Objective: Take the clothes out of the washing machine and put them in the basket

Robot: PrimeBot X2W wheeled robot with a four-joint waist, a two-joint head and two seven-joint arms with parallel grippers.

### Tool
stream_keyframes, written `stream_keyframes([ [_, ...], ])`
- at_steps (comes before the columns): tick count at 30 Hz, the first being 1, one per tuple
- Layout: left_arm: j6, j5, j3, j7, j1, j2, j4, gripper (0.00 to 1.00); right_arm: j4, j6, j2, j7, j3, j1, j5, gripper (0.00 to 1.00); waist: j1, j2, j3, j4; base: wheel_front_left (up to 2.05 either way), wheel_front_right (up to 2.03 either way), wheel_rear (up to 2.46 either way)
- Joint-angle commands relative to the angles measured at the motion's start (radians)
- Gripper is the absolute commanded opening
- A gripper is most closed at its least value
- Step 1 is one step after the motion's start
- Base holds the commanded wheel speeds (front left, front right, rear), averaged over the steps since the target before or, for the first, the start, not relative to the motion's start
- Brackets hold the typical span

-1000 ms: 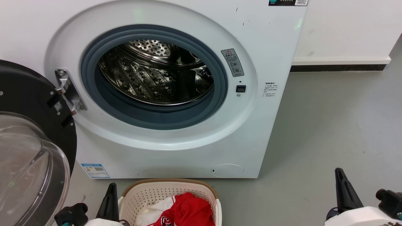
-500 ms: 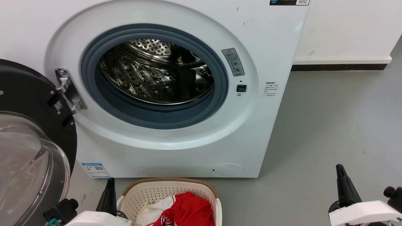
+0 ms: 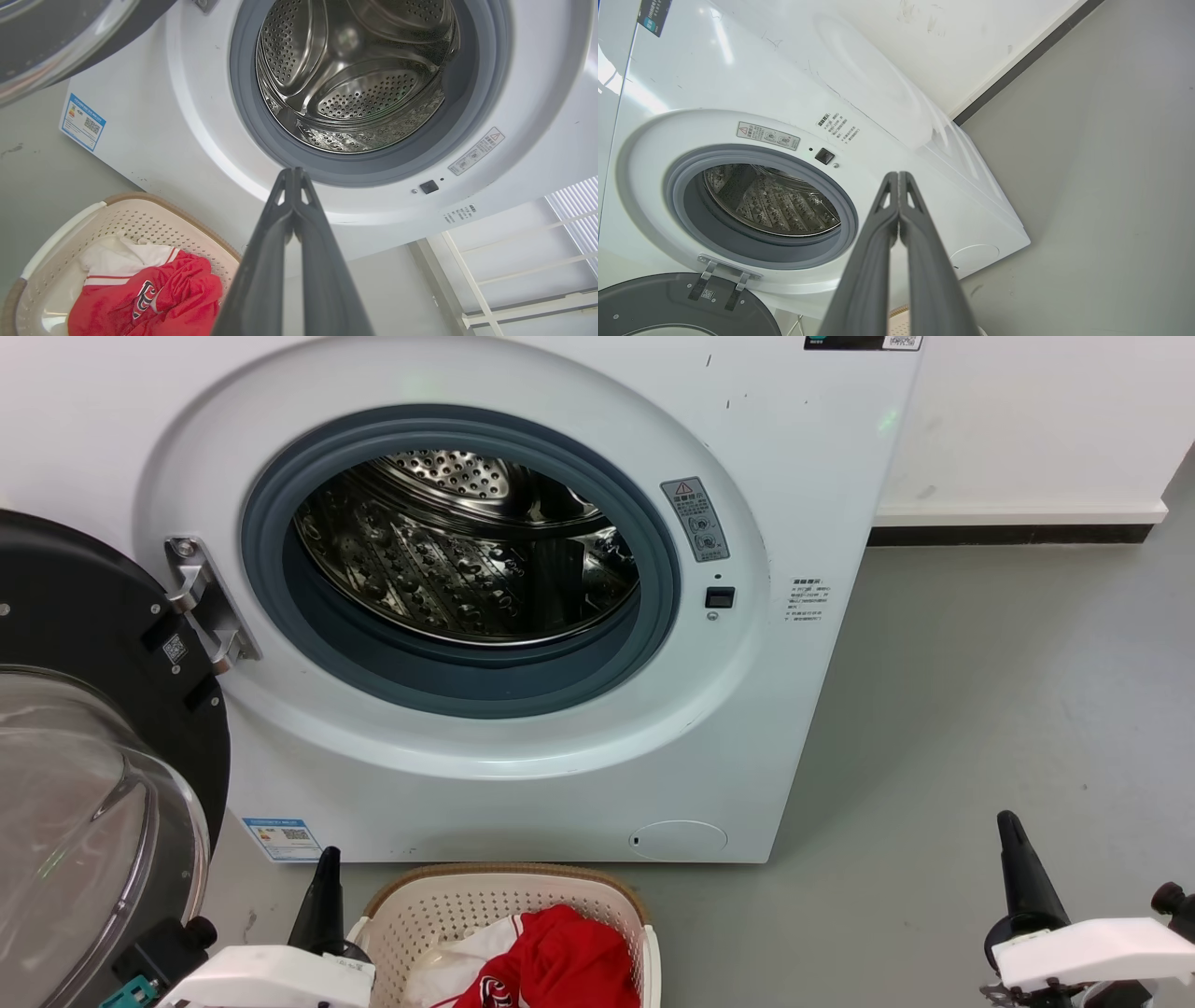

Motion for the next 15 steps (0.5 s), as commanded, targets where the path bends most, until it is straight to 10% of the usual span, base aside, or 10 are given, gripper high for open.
stream_keyframes([
  [1, -0.007, -0.03, 0.007, 0.006, -0.023, 0.002, -0.006, 0.0, -0.005, 0.0, -0.004, 0.006, -0.003, -0.029, 0.034, 0.0, 0.0, 0.0, 0.0, 0.0, 0.0, 0.0, 0.0],
  [15, -0.02, -0.201, 0.021, 0.045, -0.051, -0.001, 0.004, 0.0, 0.006, 0.0, -0.004, 0.046, -0.006, -0.052, 0.211, 0.0, 0.0, 0.0, 0.003, 0.002, 0.0, 0.0, 0.0],
])
